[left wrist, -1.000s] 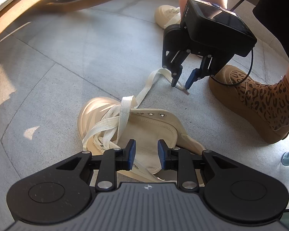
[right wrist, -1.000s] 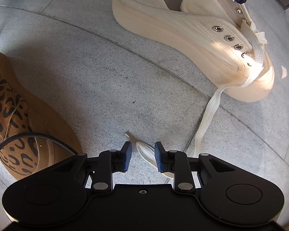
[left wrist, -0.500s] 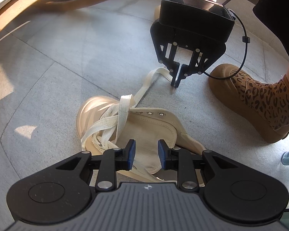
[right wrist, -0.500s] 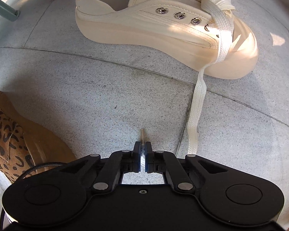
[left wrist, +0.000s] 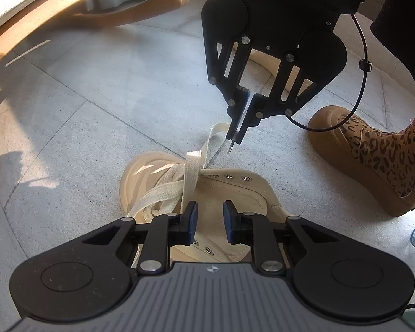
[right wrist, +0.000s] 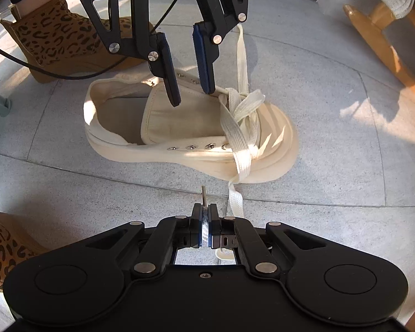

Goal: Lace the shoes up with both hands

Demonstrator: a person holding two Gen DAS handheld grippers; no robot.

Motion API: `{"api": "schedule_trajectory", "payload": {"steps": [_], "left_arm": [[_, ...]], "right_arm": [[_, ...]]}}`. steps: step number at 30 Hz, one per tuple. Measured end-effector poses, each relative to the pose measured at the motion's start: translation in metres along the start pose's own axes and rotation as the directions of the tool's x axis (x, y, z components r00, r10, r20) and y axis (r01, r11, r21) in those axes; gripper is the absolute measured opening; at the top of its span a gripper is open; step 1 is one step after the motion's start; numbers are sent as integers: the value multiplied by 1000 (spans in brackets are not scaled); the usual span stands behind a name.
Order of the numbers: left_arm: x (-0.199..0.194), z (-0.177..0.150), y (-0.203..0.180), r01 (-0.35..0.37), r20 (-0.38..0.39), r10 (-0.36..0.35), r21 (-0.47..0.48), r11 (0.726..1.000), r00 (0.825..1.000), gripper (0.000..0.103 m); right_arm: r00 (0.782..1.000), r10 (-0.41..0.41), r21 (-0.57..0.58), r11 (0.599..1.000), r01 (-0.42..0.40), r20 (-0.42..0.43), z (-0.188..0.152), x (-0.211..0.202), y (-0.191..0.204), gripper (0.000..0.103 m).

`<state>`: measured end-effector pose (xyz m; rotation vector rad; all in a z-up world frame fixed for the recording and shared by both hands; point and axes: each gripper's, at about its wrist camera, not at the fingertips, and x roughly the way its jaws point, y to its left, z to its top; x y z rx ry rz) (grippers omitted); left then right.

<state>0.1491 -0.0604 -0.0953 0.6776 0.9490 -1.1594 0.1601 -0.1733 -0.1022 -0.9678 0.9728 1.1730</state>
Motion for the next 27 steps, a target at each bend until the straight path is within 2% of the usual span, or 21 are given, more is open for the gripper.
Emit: {"api": "schedule_trajectory", "payload": {"steps": [1, 8, 14, 27], "left_arm": [[0, 1, 1, -1, 7, 1, 5, 1000, 1000, 14], [6, 5, -1, 9, 11, -9, 31, 999, 1000, 13], [16, 5, -4, 15, 8, -16, 63, 998, 1000, 13], [23, 3, -5, 9, 22, -11, 106, 994, 1000, 13]], "right_arm": [[1000, -4, -5, 1000, 4, 6, 2, 0, 0, 2], [997, -22, 11, 1000, 21, 75, 11, 4, -7, 2], [997, -14, -12, 1000, 15, 75, 16, 17, -5, 2], [997, -5, -25, 1000, 7, 81, 16, 5, 3, 2]]}}
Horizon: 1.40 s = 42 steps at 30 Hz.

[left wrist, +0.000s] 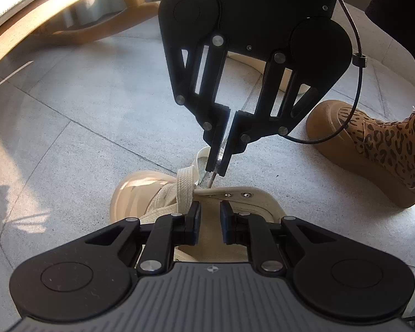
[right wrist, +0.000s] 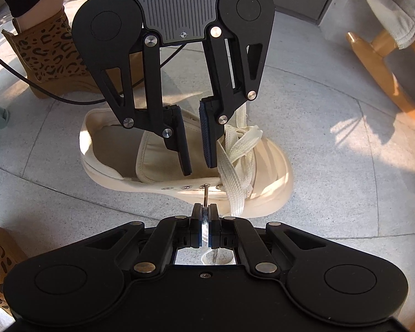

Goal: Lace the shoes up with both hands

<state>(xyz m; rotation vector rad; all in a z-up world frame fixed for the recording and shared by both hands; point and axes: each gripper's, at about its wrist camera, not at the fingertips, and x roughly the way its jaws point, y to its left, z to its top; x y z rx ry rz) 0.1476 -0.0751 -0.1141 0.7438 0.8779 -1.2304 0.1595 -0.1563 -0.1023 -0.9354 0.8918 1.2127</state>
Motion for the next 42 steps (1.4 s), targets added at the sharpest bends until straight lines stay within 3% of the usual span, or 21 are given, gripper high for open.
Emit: {"api": "schedule_trajectory", "payload": {"steps": [15, 27, 42], "left_arm": [[3, 1, -1, -4, 2, 3, 33, 999, 1000, 14], [5, 1, 0, -9, 5, 9, 43, 999, 1000, 14], [7, -1, -2, -5, -2, 5, 99, 995, 1000, 14]], "right_arm": [[999, 35, -32, 999, -35, 14, 0, -8, 5, 2], [1000, 19, -73, 997, -20, -21, -2, 1, 4, 2], [1000, 14, -110, 994, -13, 10, 4, 3, 10, 2]]}}
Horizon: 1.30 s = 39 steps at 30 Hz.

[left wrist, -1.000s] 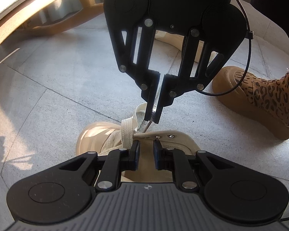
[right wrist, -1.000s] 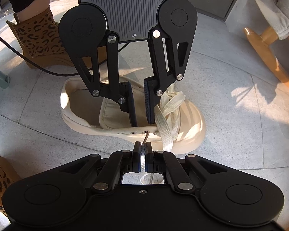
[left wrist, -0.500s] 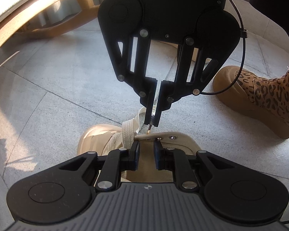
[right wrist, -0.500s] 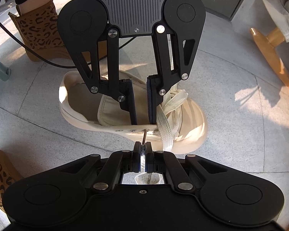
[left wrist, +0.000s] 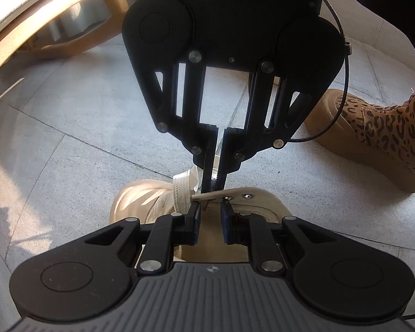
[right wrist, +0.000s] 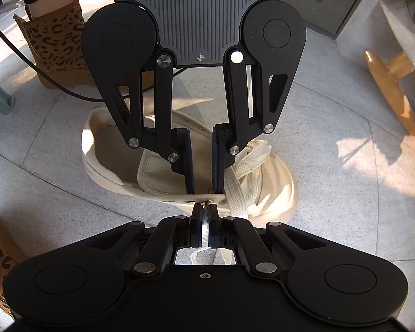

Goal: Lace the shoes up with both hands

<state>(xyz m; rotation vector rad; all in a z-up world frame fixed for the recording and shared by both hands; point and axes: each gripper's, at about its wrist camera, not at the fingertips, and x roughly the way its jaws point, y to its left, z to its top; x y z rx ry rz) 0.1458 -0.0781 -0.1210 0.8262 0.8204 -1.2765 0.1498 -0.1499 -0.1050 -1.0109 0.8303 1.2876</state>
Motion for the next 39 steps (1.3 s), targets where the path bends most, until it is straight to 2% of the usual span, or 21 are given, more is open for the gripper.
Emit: {"api": "schedule_trajectory", "payload": {"steps": [3, 5, 13, 16, 20, 25, 27, 29, 31, 33, 34, 37, 39], "left_arm": [[1, -1, -3, 4, 5, -4, 79, 997, 1000, 13], [1, -1, -5, -10, 3, 10, 116, 993, 1000, 7], [-1, 1, -4, -3, 0, 3, 113, 994, 1000, 2], [-3, 1, -5, -9, -3, 10, 99, 995, 1000, 1], [-15, -2, -1, -6, 11, 5, 35, 999, 1000, 1], [-40, -5, 3, -7, 26, 8, -33, 999, 1000, 1], [-48, -5, 4, -8, 23, 9, -44, 999, 1000, 1], [-59, -7, 5, -11, 7, 11, -53, 999, 1000, 1], [-70, -10, 8, -13, -8, 12, -83, 996, 1000, 1], [-80, -13, 11, -19, -20, 17, -112, 993, 1000, 1], [-89, -15, 13, -25, -33, 20, -140, 990, 999, 1], [-110, -22, 17, -57, -68, 45, -187, 981, 997, 1], [-127, -27, 21, -83, -94, 64, -215, 973, 994, 1]], "right_arm": [[1000, 0, -5, 1000, 0, -2, 0, -1, 1, 2], [1000, 1, -3, 1000, -1, -2, 0, -1, 1, 2], [1000, -3, -2, 1000, 3, 1, -2, -3, 6, 2], [1000, -6, 3, 1000, 6, 1, -3, -4, 8, 2], [1000, -26, 33, 999, 26, -12, -4, -9, 11, 5], [997, -76, 67, 995, 74, 19, -8, -35, 21, 10], [997, -64, 83, 995, 60, 50, -6, -47, 28, 10], [997, -48, 163, 986, 38, 58, -2, -51, 33, 10], [998, -38, 302, 953, 24, 43, 0, -47, 32, 13], [999, -45, 472, 881, 26, 30, -2, -42, 30, 20], [998, -47, 526, 850, 20, 40, -5, -42, 29, 25], [995, -51, 670, 742, -17, 82, -13, -37, 23, 27], [995, -55, 715, 699, -18, 79, -13, -28, 14, 26]]}}
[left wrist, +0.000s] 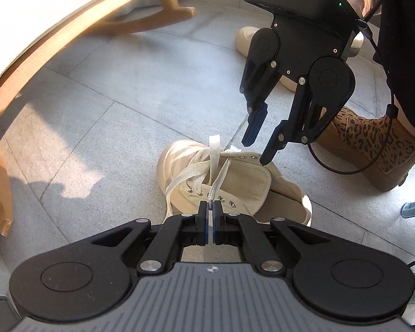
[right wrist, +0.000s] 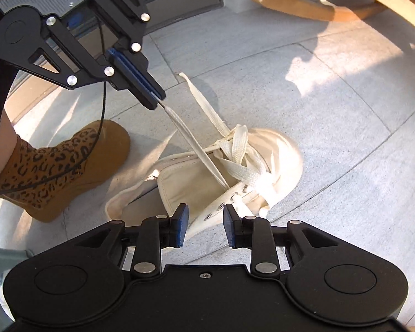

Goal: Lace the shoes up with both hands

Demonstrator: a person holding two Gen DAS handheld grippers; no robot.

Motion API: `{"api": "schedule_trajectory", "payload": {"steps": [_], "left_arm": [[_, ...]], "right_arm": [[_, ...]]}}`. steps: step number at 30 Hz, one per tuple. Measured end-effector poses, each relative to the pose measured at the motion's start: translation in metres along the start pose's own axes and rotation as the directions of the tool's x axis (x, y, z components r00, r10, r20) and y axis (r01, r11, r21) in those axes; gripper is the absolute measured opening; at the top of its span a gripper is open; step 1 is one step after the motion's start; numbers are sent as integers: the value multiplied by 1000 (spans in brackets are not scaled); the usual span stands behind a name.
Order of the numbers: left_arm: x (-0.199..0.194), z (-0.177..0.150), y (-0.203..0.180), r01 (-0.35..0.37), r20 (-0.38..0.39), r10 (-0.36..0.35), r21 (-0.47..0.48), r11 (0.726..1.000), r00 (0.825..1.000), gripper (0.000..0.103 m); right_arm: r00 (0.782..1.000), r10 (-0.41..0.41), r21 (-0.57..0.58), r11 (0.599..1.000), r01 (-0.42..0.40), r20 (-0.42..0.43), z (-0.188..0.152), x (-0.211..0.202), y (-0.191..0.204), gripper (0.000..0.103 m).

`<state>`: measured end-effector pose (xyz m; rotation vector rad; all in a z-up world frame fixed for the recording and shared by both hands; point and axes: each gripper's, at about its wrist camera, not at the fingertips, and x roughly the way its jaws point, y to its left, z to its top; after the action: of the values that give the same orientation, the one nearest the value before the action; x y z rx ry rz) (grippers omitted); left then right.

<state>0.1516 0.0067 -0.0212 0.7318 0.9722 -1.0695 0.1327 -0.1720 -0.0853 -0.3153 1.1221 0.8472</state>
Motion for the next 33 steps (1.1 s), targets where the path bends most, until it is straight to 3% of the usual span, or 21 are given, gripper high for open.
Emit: {"api": "schedule_trajectory", "payload": {"steps": [2, 4, 16, 22, 27, 30, 33], "left_arm": [[-16, -3, 5, -31, -23, 30, -18, 999, 999, 1], [-30, -5, 10, -58, -48, 57, -27, 998, 997, 1], [-105, -13, 38, -234, -216, 219, -45, 971, 952, 1], [-120, -11, 39, -237, -270, 214, -55, 970, 939, 1], [-124, -23, 46, -322, -341, 283, -63, 945, 897, 0], [-128, -32, 51, -328, -331, 273, -122, 937, 903, 0], [-119, -35, 47, -291, -306, 245, -113, 950, 920, 0]], "right_arm": [[1000, -8, 15, 1000, 8, -1, 5, 5, 0, 25], [1000, 5, 29, 1000, -5, -5, 4, 5, 1, 12], [1000, -12, 70, 997, 14, -21, 2, 9, 0, 11], [999, -21, 64, 998, 23, -26, 3, 9, 0, 9], [999, -27, 64, 998, 29, -37, 3, 11, -1, 8], [999, -23, 81, 996, 26, -32, 0, 10, -4, 8], [999, -17, 82, 996, 19, -31, 1, 9, -4, 8]]}}
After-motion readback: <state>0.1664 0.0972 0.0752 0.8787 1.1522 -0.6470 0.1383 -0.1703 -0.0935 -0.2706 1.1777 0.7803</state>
